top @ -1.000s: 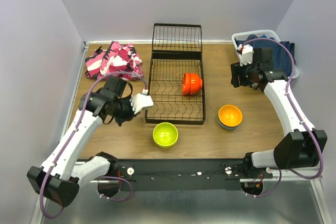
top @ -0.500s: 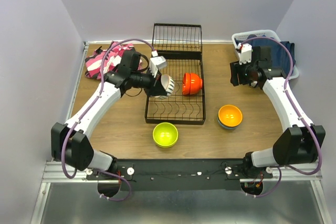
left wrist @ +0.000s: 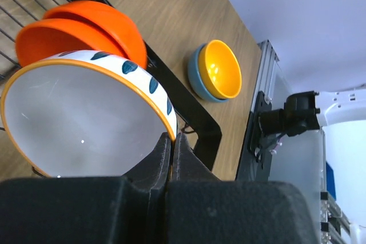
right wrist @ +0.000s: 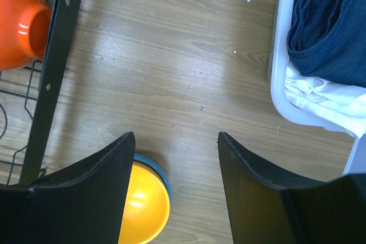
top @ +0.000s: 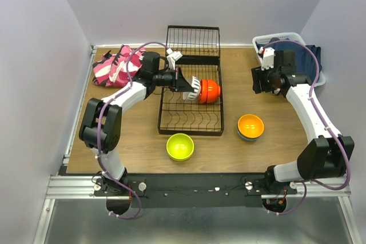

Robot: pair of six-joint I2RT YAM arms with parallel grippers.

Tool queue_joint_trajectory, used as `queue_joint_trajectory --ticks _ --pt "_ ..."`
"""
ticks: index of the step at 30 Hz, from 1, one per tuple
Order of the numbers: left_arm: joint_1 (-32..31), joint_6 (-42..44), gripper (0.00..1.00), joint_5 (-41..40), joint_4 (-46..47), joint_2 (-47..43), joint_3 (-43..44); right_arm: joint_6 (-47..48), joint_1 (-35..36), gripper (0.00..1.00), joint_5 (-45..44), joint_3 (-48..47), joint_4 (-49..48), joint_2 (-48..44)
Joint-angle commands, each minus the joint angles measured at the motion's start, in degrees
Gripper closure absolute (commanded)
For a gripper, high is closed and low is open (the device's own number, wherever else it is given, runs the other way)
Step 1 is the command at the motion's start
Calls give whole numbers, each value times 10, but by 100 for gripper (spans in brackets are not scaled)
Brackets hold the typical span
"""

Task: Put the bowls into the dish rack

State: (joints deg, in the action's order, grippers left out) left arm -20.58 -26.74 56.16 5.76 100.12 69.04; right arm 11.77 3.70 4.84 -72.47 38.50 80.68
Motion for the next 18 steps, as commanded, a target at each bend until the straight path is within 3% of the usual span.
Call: queue_joint_trajectory --ticks 1,5,11,15,18 --pt "7 -71 100 53 121 48 31 11 3 32 -28 -18 -7 15" --pt "12 -160 100 86 245 92 14 13 3 32 -34 -21 -4 21" --pt "18 -226 100 127 347 150 7 14 3 32 -40 -29 3 34" --pt "26 -434 100 141 590 213 -8 14 3 32 -42 -40 8 44" --pt "32 -478 100 145 657 238 -7 14 3 32 -43 -47 12 52"
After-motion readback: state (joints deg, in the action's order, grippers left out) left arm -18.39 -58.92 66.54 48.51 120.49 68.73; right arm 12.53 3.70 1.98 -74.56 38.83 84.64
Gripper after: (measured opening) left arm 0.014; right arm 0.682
